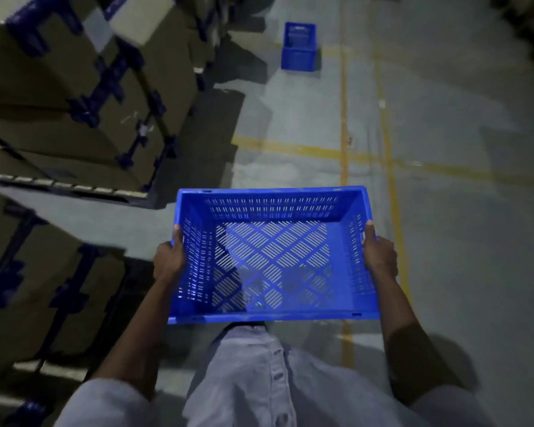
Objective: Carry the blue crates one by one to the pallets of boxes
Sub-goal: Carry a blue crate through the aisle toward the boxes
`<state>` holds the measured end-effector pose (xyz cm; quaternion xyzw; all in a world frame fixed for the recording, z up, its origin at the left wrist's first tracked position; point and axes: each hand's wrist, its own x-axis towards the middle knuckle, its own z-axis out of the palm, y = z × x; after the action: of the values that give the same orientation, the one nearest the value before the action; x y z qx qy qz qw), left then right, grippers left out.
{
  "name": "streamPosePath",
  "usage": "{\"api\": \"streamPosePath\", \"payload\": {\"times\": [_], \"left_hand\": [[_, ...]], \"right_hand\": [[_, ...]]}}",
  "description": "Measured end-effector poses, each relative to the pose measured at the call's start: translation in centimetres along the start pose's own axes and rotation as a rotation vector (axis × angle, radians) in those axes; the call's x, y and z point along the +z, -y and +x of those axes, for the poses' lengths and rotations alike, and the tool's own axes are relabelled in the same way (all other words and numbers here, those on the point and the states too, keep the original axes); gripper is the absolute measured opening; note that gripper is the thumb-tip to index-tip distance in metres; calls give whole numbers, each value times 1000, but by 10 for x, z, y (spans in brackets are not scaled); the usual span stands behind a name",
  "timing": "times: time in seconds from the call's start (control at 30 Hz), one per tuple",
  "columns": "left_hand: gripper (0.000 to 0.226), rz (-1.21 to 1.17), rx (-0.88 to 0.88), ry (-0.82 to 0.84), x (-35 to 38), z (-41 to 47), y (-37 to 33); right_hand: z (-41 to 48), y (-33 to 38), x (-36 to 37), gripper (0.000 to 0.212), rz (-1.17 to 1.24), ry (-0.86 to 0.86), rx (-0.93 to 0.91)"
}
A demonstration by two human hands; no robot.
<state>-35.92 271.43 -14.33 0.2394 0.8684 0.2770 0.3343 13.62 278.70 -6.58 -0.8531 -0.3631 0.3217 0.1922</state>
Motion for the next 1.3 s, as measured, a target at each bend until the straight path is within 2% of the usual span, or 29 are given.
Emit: {"api": "streamPosePath", "payload": {"times": [0.17,0.4,0.53,0.67,0.8,0.9,1.03,1.3], "left_hand": [[125,26,28,65,30,72,-98],[108,67,91,94,76,132,-240],[99,82,90,110,120,172,-316],[91,98,79,107,172,216,-399],[79,93,101,91,212,246,-495],[80,89,113,50,236,274,-558],[99,35,83,55,273,329,-629],[92,22,82,70,369,455,-757]], "right_hand": [[63,67,4,87,60,-53,60],[152,143,1,84,121,-75,88],[233,176,14,101,113,-95,128],[318,226,17,86,118,-101,145],[411,290,5,98,132,-94,132],[472,345,-8,97,101,-109,85],[554,408,-12,102,109,-124,47],[718,528,13,109,73,-135,80]]}}
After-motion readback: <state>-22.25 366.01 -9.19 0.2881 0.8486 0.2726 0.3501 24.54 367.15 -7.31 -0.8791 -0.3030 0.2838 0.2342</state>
